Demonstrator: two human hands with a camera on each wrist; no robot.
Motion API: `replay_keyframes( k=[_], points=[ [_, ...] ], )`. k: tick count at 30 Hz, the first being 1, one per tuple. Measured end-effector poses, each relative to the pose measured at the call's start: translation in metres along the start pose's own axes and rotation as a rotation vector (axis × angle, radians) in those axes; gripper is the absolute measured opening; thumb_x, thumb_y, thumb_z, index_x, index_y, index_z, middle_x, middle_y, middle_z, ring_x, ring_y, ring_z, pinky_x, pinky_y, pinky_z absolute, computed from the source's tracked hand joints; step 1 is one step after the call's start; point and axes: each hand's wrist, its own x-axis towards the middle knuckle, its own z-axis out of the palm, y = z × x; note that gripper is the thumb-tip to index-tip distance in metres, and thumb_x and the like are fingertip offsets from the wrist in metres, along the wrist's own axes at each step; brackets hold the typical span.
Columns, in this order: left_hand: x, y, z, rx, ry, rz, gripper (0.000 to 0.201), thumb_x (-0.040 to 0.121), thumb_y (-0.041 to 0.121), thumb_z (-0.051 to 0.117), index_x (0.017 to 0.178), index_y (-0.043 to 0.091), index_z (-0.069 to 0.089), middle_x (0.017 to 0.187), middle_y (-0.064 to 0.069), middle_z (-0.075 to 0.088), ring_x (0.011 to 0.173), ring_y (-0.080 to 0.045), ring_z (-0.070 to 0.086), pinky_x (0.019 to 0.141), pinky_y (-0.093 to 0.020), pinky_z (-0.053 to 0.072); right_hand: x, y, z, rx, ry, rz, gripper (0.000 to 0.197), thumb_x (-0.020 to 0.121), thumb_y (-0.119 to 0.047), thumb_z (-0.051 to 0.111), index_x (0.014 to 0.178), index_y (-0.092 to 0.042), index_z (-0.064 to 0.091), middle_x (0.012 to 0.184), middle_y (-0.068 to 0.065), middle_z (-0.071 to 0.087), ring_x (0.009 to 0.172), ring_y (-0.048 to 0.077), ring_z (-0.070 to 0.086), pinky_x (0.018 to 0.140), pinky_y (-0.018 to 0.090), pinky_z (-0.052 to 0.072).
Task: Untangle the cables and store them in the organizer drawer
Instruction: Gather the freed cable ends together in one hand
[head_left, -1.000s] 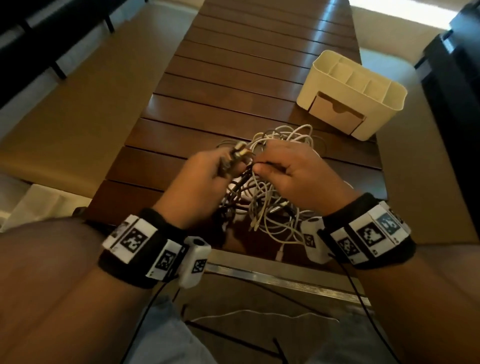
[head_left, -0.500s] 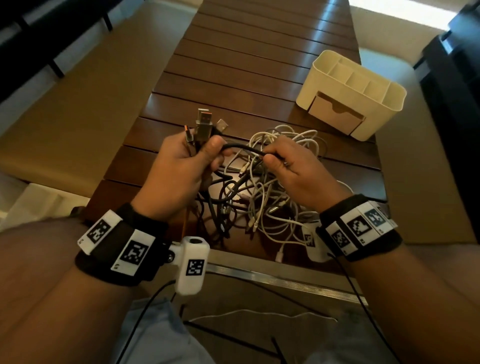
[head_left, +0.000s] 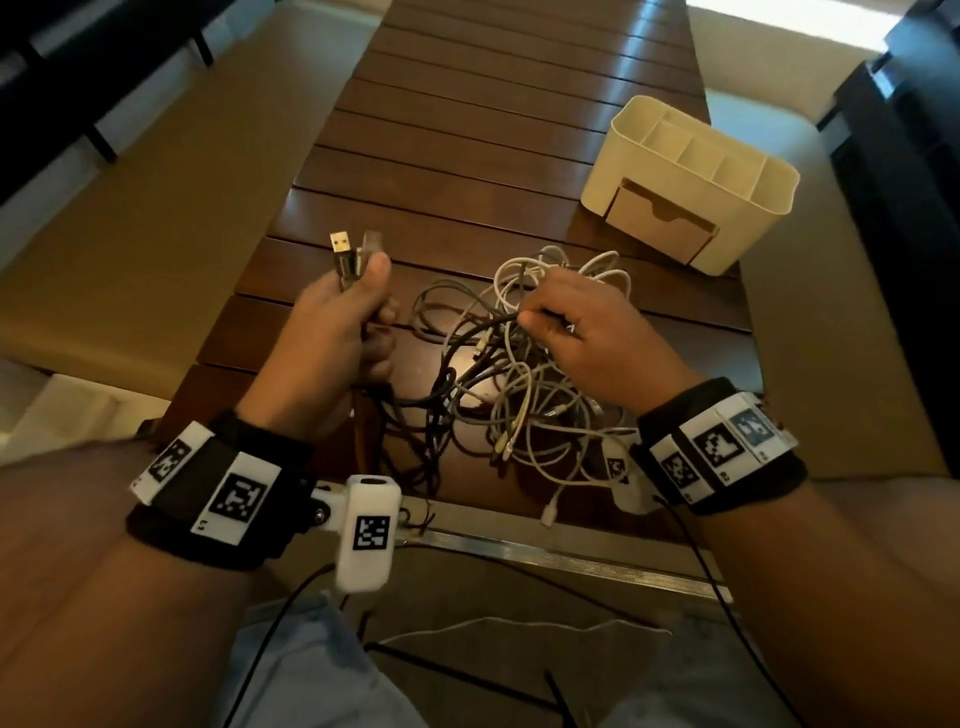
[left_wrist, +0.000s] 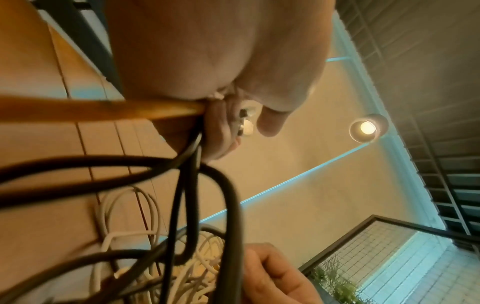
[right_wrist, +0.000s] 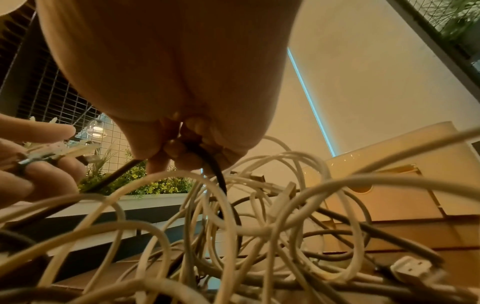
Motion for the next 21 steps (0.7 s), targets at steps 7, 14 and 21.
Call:
replay_keyframes(
  k=[7,14,21],
  points=[
    [-0.001,-0.008,0.004,-0.032,-0.150,-0.099,0.031,0.105,0.032,0.039,0.092,0.009,0.055,0.067,0.003,0.045,0.048,-0.006,0.031,0.043,-0.019,0.031,-0.001,-0.003,-0.002,0.024,-0.033,0.060,0.010,0.099,-0.018,0.056,0.104,-0.017,0.064,0.093,-0.016,0.054,0.088,-0.004,0.051,0.075,0.007,0.037],
    [-0.010,-0.019,0.026,0.316,-0.317,-0.070,0.030,0.104,0.032,0.042,0.095,0.006,0.054,0.067,0.001,0.045,0.052,-0.008,0.040,0.047,-0.019,0.037,0.002,-0.020,-0.002,0.087,-0.107,0.069,0.045,0.102,-0.015,0.049,0.145,-0.025,0.046,0.116,-0.008,0.056,0.103,0.004,0.052,0.085,0.007,0.040],
    [-0.011,-0.019,0.034,0.450,-0.360,0.010,0.032,0.101,0.033,0.048,0.094,0.002,0.051,0.075,-0.012,0.048,0.057,-0.023,0.043,0.050,-0.023,0.042,0.001,-0.026,-0.001,-0.083,-0.147,-0.042,0.044,0.102,-0.015,0.039,0.145,-0.016,0.048,0.111,0.003,0.051,0.098,0.022,0.051,0.083,0.042,0.050]
  ],
)
